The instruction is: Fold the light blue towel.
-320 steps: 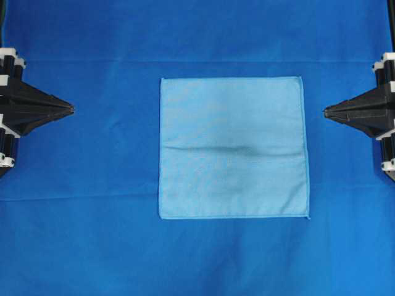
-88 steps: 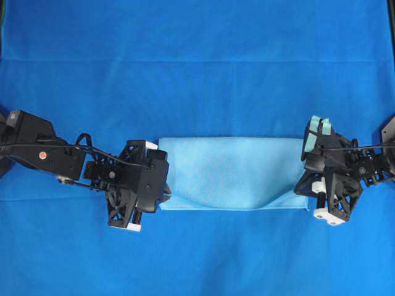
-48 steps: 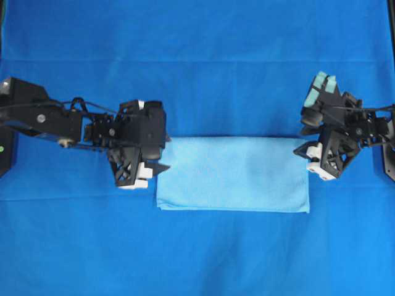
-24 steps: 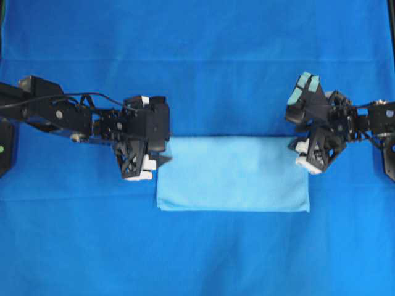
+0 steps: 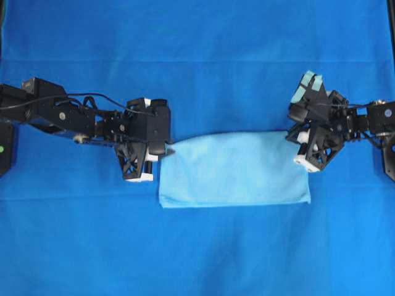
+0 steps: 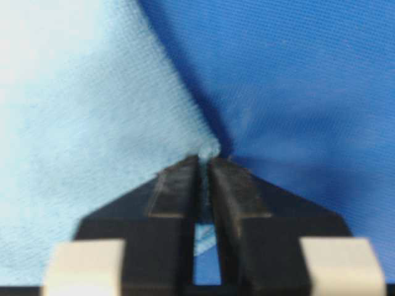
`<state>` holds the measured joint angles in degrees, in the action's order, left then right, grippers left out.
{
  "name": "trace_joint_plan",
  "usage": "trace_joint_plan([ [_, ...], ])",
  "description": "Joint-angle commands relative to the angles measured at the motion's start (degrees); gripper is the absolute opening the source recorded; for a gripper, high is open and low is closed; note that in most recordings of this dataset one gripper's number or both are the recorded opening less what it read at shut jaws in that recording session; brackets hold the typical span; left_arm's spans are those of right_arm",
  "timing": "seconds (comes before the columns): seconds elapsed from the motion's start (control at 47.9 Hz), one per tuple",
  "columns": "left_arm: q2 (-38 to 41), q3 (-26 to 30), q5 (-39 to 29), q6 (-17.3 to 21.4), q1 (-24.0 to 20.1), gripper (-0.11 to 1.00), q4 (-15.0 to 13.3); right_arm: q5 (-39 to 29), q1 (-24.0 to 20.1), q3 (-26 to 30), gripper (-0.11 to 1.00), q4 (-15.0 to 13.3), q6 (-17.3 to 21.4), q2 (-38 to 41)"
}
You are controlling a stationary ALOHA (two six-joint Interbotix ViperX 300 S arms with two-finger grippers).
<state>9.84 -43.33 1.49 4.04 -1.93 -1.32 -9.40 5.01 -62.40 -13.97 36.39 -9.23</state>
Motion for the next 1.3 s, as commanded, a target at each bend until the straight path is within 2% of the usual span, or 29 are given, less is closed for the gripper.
trace_joint_plan([
  [0.0,-0.44,0.09,-2.37,0.62,-0.35,0.06,0.09,-0.35,-0.18,-0.35,0.03,-0.18,-0.09,-0.97],
  [0.272,-2.72,2.81,-8.88,0.35,-0.44,0.04,0.09,-1.67,-0.18,-0.53,0.03,-0.26,-0.18,-6.42],
  [0.543,-14.33,5.10,-18.28,-1.05,-0.44,0.04,0.00,-12.92,-0.18,2.46,0.03,-0.18,-0.44,-18.11],
  [0.731,-21.18,5.19,-19.86,-1.23,-0.44,0.04,0.00,-18.02,-0.26,4.75,0.03,-0.44,-1.05,-26.98],
  [0.961,-27.60,5.27,-21.27,-1.23,-0.35,0.04,0.00,-21.36,-0.26,5.98,0.03,-2.02,-1.14,-35.51],
  [1.275,-28.30,5.54,-20.83,-1.32,-0.44,0.04,0.00,-22.15,-0.18,5.89,0.03,-3.69,-0.70,-36.21],
])
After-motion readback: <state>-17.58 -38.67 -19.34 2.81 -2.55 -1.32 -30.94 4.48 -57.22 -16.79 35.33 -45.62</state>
